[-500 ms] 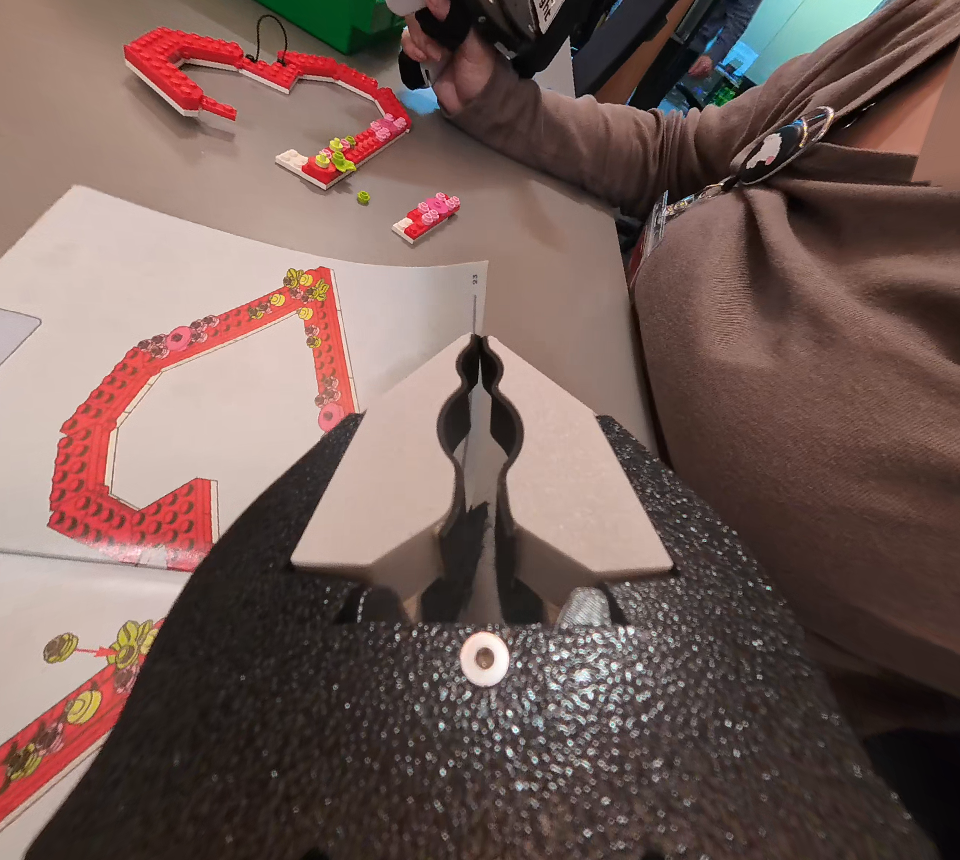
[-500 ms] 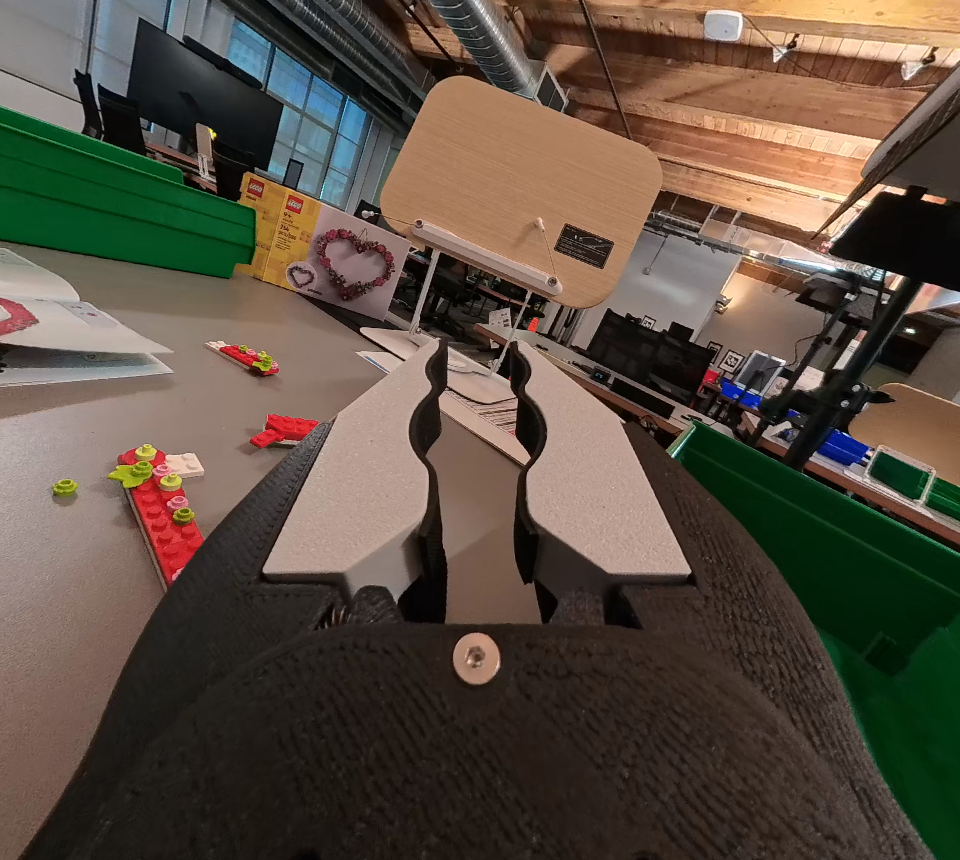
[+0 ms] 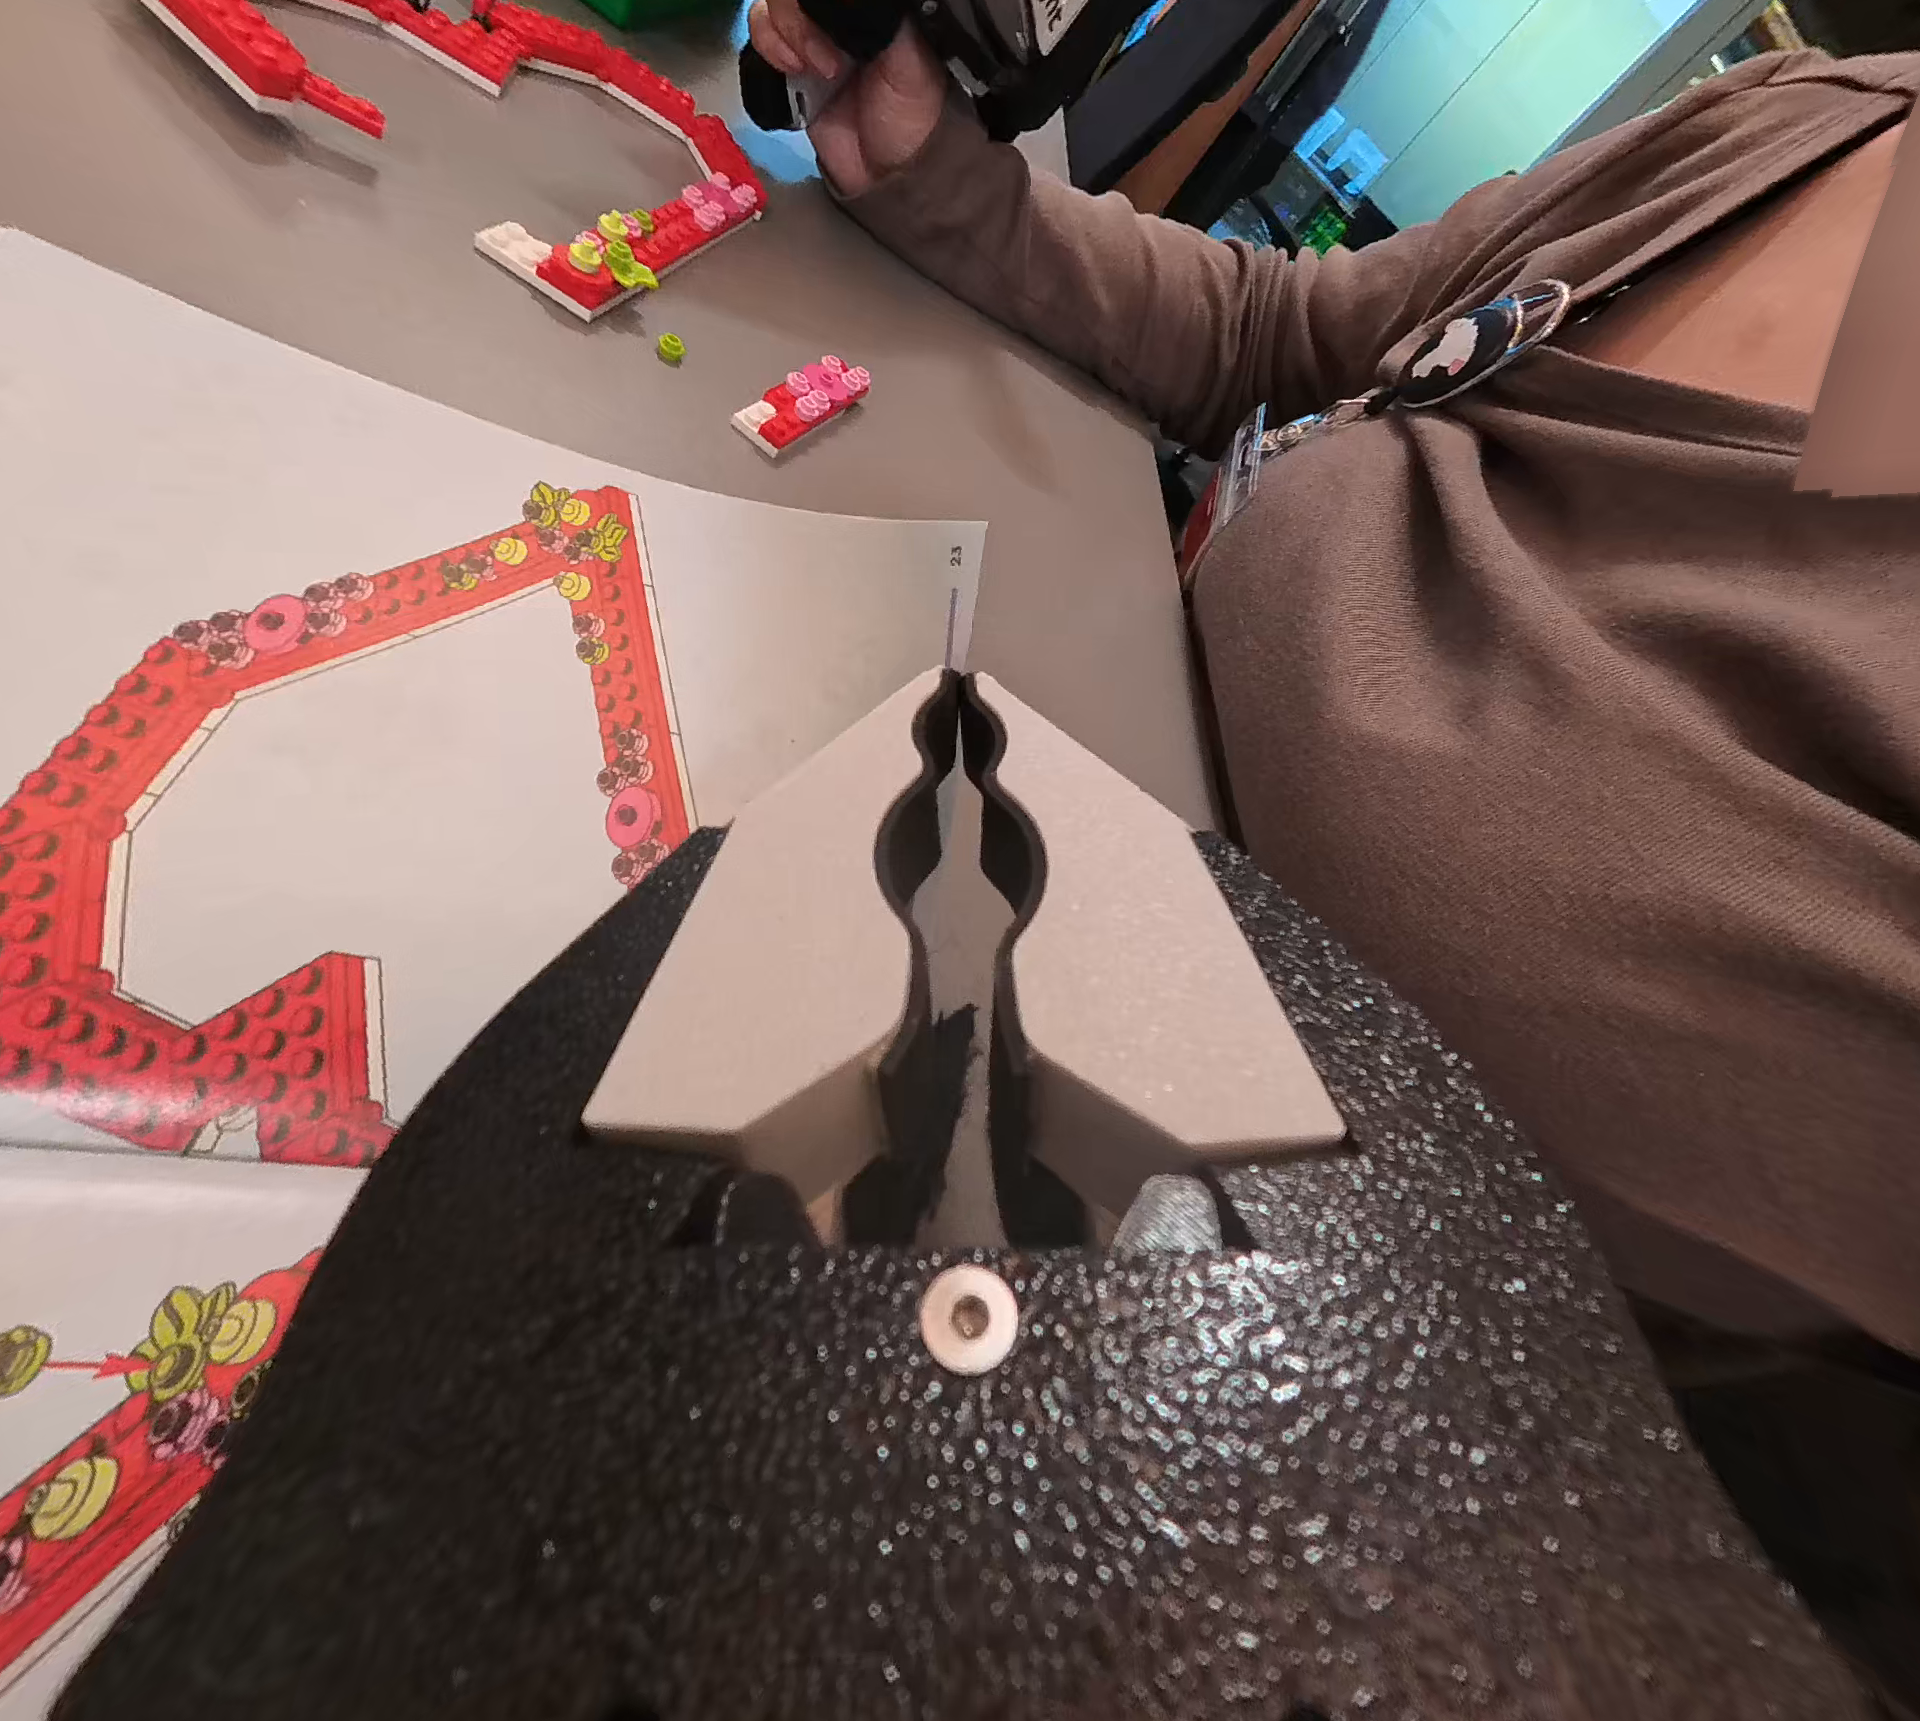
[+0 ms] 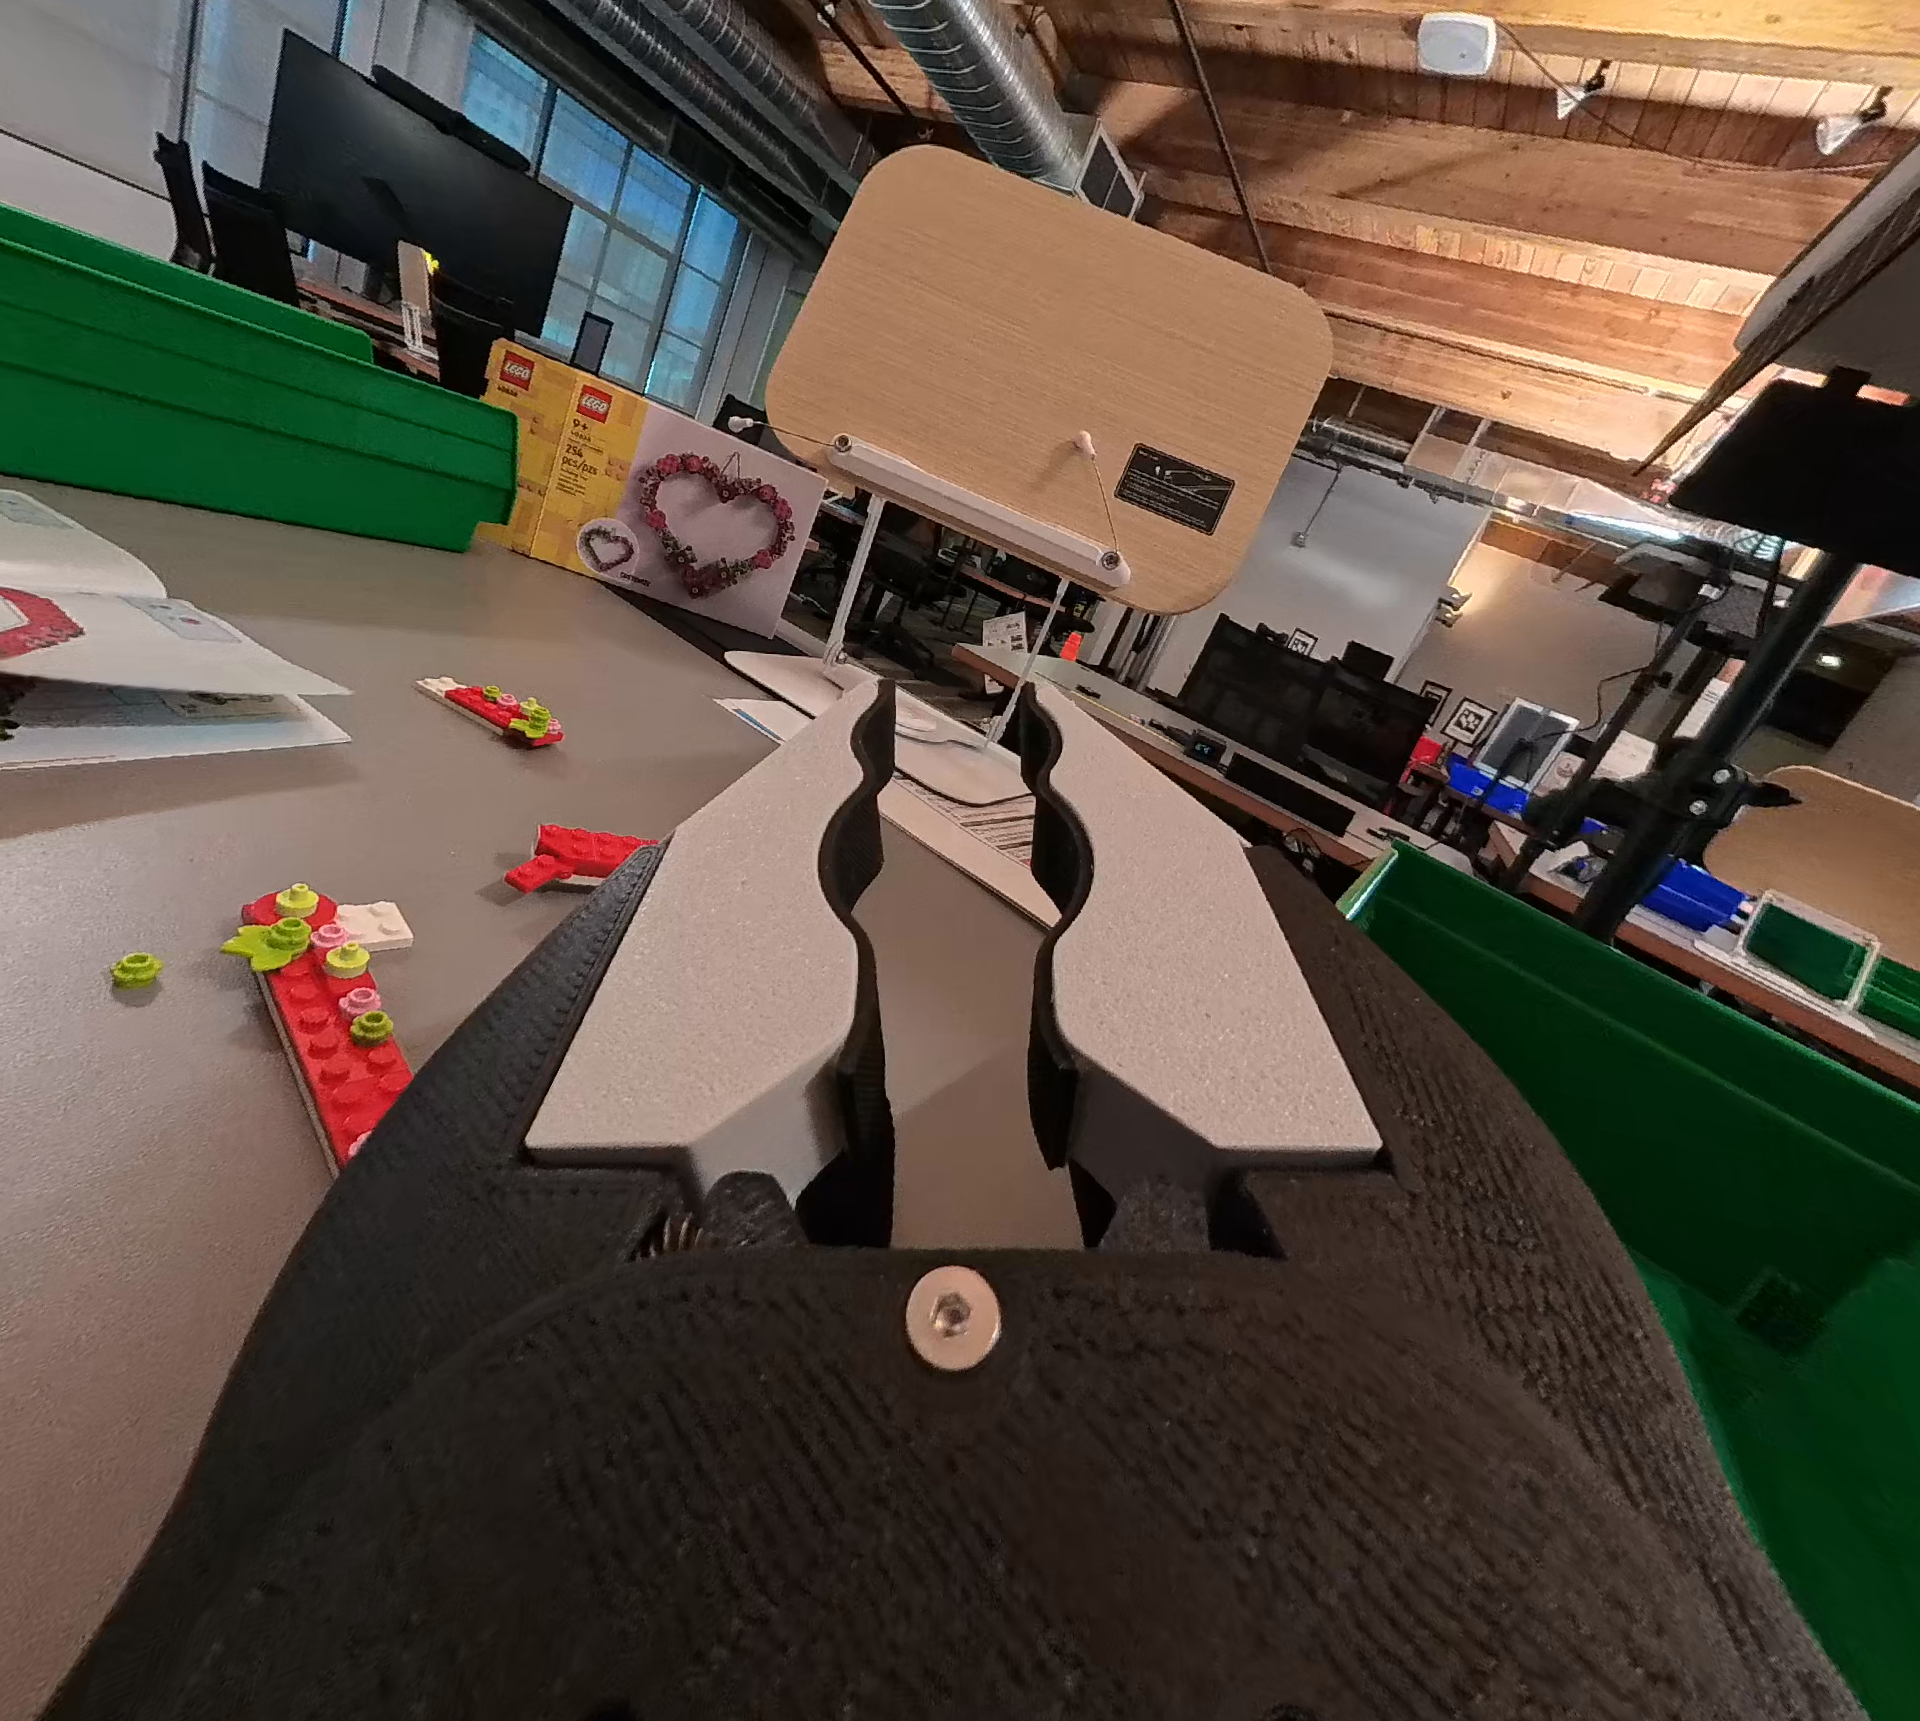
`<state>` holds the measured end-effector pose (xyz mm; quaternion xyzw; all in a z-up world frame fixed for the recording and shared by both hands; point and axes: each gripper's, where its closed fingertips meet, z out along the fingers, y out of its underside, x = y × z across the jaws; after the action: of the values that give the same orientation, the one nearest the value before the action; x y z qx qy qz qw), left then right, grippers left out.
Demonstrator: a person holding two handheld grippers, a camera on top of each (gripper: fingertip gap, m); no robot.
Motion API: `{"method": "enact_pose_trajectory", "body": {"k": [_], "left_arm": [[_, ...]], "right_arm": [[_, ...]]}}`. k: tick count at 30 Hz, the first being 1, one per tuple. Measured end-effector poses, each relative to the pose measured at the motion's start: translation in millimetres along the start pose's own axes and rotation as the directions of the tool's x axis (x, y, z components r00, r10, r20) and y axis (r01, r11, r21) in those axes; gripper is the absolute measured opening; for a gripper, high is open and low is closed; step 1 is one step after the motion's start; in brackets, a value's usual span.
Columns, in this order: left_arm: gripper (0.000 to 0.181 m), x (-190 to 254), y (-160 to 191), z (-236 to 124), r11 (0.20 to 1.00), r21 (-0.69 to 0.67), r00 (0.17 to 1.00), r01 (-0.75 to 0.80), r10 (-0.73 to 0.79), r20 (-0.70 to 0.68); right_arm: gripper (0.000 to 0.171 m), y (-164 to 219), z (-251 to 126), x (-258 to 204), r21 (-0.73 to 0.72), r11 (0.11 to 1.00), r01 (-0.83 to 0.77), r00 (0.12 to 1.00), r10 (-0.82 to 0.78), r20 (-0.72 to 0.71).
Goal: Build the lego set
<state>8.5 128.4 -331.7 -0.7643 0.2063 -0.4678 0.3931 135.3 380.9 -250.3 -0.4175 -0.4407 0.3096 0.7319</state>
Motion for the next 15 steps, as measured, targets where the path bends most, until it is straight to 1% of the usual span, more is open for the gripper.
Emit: {"method": "enact_pose_trajectory", "body": {"k": [7,12,14,15], "left_arm": [[0.000,-1.5,1.3,0.9,1.000,-0.013,1.000,0.010,-0.010,0.006],[0.000,-1.5,5.2,4.5,0.999,-0.053,1.000,0.001,0.000,0.017],[0.000,2.2,6.5,4.4,0.995,-0.094,1.000,-0.018,0.017,-0.011],[0.004,7.6,1.2,8.2,0.994,-0.095,0.998,-0.047,0.044,-0.036]], "right_arm": [[0.022,0.2,0.0,-0.5,-0.002,1.000,0.001,1.000,-0.001,0.003],[0.022,0.3,0.1,-0.6,-0.003,1.000,0.004,1.000,-0.004,0.004],[0.022,0.4,0.2,-0.7,-0.003,1.000,0.005,1.000,-0.004,0.005],[0.022,0.3,0.2,-0.7,-0.003,1.000,0.005,1.000,-0.005,0.005]]}}
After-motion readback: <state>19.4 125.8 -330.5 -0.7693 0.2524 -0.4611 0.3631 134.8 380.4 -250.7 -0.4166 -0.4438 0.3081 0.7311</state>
